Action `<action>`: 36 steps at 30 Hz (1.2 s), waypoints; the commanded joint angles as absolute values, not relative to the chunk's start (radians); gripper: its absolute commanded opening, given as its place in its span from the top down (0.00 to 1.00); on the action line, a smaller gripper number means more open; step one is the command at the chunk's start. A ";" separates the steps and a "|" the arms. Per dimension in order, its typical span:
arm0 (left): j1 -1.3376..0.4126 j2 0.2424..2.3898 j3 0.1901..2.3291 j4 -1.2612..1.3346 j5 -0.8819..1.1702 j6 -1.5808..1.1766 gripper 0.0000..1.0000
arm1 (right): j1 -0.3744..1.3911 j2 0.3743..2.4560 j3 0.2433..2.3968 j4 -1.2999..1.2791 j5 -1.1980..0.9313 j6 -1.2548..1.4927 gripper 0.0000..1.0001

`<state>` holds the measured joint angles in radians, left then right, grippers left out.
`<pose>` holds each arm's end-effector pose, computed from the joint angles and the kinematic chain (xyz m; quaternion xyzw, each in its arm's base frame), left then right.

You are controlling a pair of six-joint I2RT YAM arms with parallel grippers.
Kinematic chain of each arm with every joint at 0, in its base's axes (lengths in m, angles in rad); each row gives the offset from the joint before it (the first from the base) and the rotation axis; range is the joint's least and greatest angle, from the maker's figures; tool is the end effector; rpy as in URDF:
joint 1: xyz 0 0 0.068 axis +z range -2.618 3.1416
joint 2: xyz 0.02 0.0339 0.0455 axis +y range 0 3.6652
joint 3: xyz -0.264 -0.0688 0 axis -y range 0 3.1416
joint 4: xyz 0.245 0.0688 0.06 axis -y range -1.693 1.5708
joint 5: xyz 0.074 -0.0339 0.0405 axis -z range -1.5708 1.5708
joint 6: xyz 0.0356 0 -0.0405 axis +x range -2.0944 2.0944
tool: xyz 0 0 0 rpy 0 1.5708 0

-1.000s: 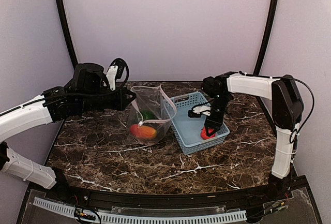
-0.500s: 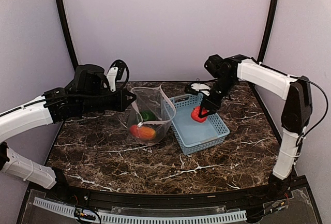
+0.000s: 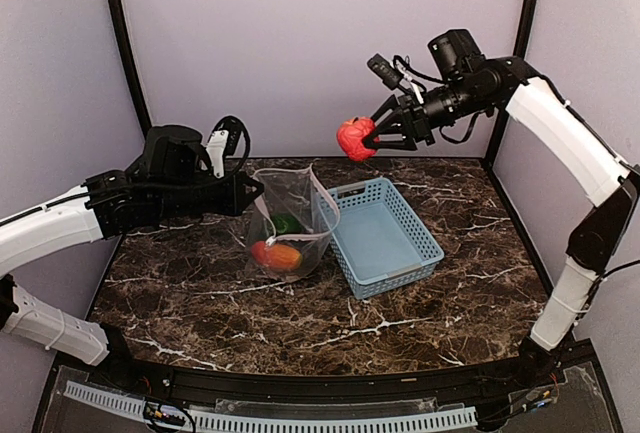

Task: Place the food in the zip-top bag and seal the zipper
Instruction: Place the fake fruit in the zipper food storage bag.

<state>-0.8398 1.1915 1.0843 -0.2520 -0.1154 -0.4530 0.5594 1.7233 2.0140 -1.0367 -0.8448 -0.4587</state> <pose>0.1864 -0.2017 0.3537 0.1255 0.8117 -0.3046 0.4823 0.2820 0.2079 0.4359 -0.5507 0.6496 0.3935 0.3462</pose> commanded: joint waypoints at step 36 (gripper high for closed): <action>-0.834 1.162 1.051 -0.215 -0.138 -0.453 0.99 | 0.807 1.843 2.029 -0.826 -0.564 -0.346 0.31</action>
